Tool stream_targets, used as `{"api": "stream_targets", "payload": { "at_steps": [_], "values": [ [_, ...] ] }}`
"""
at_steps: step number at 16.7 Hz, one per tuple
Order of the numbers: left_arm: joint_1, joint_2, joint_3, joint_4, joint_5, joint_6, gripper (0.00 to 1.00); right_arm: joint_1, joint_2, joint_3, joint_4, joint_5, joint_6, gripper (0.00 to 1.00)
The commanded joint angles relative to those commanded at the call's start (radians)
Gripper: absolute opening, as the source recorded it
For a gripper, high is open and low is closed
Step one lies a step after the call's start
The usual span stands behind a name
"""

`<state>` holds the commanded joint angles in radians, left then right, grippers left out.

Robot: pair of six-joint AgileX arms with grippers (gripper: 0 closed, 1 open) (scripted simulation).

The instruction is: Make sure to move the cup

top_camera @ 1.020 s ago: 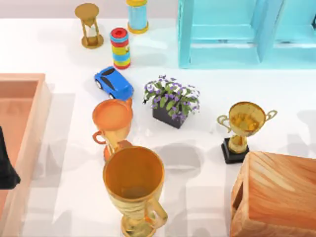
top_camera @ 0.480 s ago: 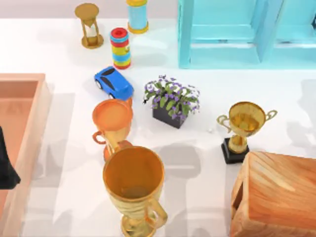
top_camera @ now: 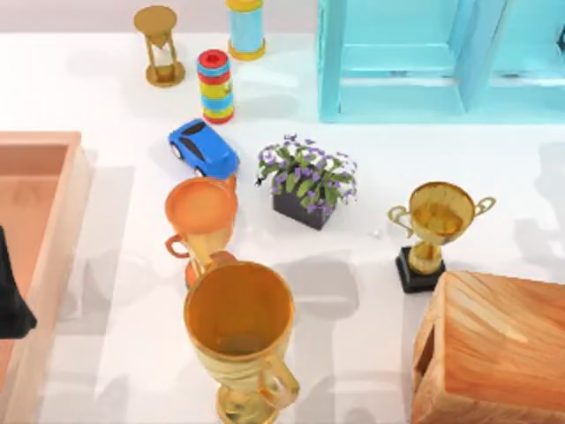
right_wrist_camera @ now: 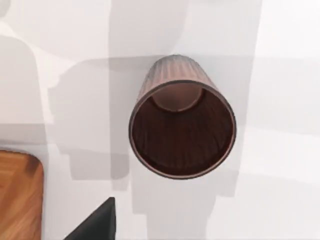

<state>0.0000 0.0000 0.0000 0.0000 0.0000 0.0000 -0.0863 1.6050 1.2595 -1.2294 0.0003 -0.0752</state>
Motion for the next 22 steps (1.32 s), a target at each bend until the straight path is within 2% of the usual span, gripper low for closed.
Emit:
{"api": "stream_targets", "payload": {
  "at_steps": [8, 14, 22],
  "values": [
    [0.000, 0.000, 0.000, 0.000, 0.000, 0.000, 1.00, 0.001, 0.082, -0.239, 0.330, 0.000, 0.002, 1.00],
    [0.000, 0.000, 0.000, 0.000, 0.000, 0.000, 1.00, 0.001, 0.094, -0.267, 0.364, 0.000, 0.002, 1.00],
    [0.000, 0.000, 0.000, 0.000, 0.000, 0.000, 1.00, 0.001, 0.094, -0.267, 0.364, 0.000, 0.002, 0.40]
  ]
}}
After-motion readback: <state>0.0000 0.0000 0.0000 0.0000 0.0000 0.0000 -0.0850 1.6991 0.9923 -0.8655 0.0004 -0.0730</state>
